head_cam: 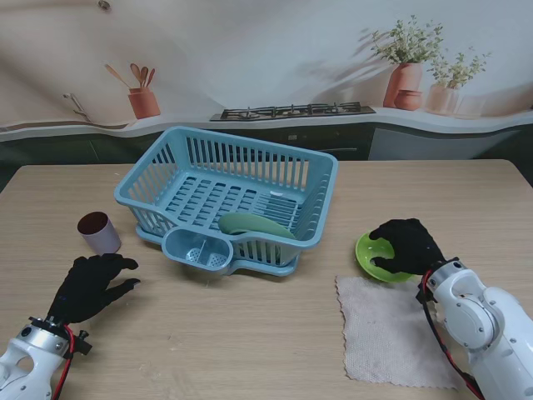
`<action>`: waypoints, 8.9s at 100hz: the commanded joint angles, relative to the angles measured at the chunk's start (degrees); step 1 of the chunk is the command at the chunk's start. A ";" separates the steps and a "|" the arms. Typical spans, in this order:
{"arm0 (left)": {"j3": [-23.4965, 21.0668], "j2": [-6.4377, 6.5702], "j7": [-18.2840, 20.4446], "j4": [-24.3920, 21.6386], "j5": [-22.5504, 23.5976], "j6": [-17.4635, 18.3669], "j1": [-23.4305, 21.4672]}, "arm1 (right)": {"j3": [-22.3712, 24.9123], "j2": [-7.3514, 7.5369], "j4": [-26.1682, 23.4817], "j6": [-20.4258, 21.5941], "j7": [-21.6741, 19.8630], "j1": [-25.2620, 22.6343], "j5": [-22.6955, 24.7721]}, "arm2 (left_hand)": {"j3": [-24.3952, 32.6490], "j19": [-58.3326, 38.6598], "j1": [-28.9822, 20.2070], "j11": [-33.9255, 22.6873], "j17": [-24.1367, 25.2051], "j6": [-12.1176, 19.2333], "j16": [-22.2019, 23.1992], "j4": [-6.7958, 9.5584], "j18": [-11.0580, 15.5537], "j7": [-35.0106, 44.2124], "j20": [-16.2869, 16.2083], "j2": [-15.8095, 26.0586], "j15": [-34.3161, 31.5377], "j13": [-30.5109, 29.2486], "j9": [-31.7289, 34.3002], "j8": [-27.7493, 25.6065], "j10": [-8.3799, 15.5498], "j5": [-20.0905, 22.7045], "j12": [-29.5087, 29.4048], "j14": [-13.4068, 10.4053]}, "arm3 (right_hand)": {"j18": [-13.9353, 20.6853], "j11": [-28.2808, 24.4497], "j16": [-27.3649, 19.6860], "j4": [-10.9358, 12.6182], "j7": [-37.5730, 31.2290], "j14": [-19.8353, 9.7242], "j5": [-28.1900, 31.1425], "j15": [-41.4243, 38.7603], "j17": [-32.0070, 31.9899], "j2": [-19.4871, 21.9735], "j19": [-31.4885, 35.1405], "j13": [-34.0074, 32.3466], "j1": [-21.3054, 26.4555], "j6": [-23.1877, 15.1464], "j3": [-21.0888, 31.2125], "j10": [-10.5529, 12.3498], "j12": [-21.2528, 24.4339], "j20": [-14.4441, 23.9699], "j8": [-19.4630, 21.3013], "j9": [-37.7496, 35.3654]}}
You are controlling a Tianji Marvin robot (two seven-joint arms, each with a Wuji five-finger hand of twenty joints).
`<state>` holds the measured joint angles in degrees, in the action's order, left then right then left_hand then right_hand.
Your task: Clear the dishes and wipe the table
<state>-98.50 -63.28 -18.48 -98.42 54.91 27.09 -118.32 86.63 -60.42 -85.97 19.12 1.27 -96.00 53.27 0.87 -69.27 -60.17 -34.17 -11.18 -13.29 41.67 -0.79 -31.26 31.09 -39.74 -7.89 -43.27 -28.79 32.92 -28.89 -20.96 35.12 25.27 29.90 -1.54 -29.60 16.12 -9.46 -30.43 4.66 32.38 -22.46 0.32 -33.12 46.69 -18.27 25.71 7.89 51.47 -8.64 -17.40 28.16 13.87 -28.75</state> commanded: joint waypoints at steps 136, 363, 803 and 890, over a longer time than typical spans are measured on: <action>0.10 -0.09 -0.66 0.52 1.34 -0.62 -0.31 | -2.85 1.30 0.56 -6.63 -9.03 -0.90 0.31 | -0.21 1.15 -0.86 -0.43 1.04 -0.18 -0.10 -0.19 0.36 0.22 0.94 1.40 -0.58 1.05 -0.50 -0.30 -0.35 0.90 -0.64 1.26 | 0.26 0.94 -0.81 2.42 5.33 -1.80 -4.83 3.19 -1.47 -3.53 -11.71 5.36 1.43 2.49 -1.40 0.48 1.06 7.59 1.51 7.54; -0.25 -0.17 -1.61 0.80 1.59 0.05 -0.54 | 4.39 -1.83 -5.99 5.20 5.66 0.12 -6.33 | -0.73 1.05 -1.27 -0.49 1.09 -0.08 -0.11 -0.12 0.53 0.46 0.97 2.05 -0.71 0.97 -0.31 -0.17 -0.36 1.11 -0.61 1.34 | -17.62 -0.91 6.72 -5.73 -15.96 14.93 25.60 -14.18 43.72 -0.88 26.41 -39.08 27.82 1.99 22.46 -7.37 -4.43 -9.43 -6.92 -33.00; 16.14 4.19 39.75 -4.78 -31.21 -4.64 36.79 | -35.54 -5.50 -11.78 -16.71 -7.36 31.14 -34.54 | 19.46 19.90 9.08 3.99 13.37 3.55 -9.53 -2.01 14.62 -0.91 14.19 -8.07 14.91 16.44 -18.23 2.21 8.25 -15.39 -3.21 -11.76 | -15.38 -1.44 7.82 -4.77 -16.11 13.10 26.24 -15.01 44.15 0.72 27.23 -40.35 26.60 -0.11 22.17 -5.74 -4.64 -6.40 -5.85 -33.55; 20.57 3.30 36.28 -2.50 -29.61 -6.92 38.01 | -35.00 -6.15 -13.46 -17.18 -4.91 29.77 -35.64 | 14.84 0.71 0.48 -10.24 6.39 4.62 4.76 -3.07 9.92 15.89 3.58 -8.89 -4.59 7.37 -11.28 -9.43 5.61 -14.32 4.49 -8.96 | -15.32 -1.40 7.96 -4.72 -16.09 12.90 26.27 -15.00 44.33 0.72 27.19 -40.61 26.38 -0.19 22.30 -5.54 -4.66 -5.97 -5.75 -33.66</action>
<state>-78.13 -59.56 17.44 -100.94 25.33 19.90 -80.48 51.44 -66.20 -98.57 1.89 -3.37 -66.11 17.74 18.16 -64.31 -54.90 -41.51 -3.55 -10.40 42.58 -2.13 -20.28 43.66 -33.51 -16.01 -41.84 -17.94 19.97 -36.38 -14.26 21.13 27.22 19.58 -18.09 -30.50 23.52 -17.82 -41.05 16.14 53.84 -36.27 41.71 -36.65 70.37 -57.28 45.46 14.85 66.89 -16.24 -21.60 21.02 7.35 -61.59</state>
